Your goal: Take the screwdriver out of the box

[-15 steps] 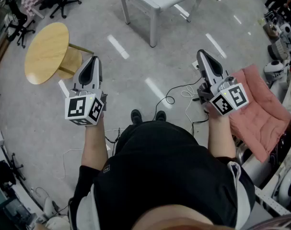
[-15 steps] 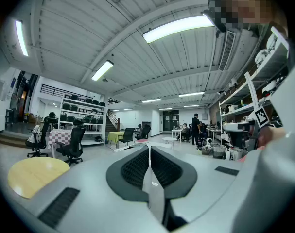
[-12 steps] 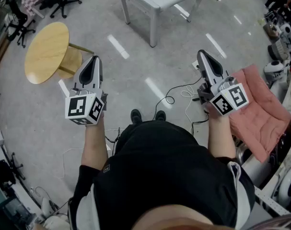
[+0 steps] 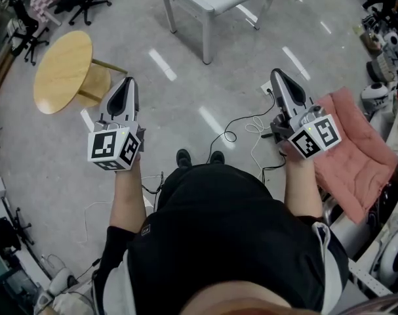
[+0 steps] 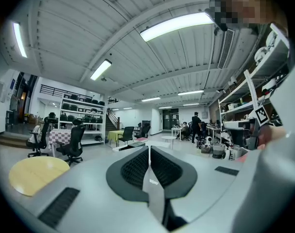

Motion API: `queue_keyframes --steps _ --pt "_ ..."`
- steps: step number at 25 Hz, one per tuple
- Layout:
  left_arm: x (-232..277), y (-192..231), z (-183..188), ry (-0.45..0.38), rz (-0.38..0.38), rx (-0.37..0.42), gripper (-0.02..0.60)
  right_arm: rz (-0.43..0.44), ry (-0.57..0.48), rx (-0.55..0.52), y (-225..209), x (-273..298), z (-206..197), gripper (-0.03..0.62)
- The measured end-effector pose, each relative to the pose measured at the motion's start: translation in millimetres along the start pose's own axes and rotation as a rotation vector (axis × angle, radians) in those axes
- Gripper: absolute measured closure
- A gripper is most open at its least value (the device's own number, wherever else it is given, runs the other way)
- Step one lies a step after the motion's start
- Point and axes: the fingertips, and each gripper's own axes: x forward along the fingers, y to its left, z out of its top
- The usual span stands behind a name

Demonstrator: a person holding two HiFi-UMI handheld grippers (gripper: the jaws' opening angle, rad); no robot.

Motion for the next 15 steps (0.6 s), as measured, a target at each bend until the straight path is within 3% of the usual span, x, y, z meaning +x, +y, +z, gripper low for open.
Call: queue_keyframes --steps 15 --pt "9.9 -54.4 -7.5 0.009 -0.014 -0.005 0.555 0.016 -0.003 0.065 -32.8 -52.7 1.3 0.565"
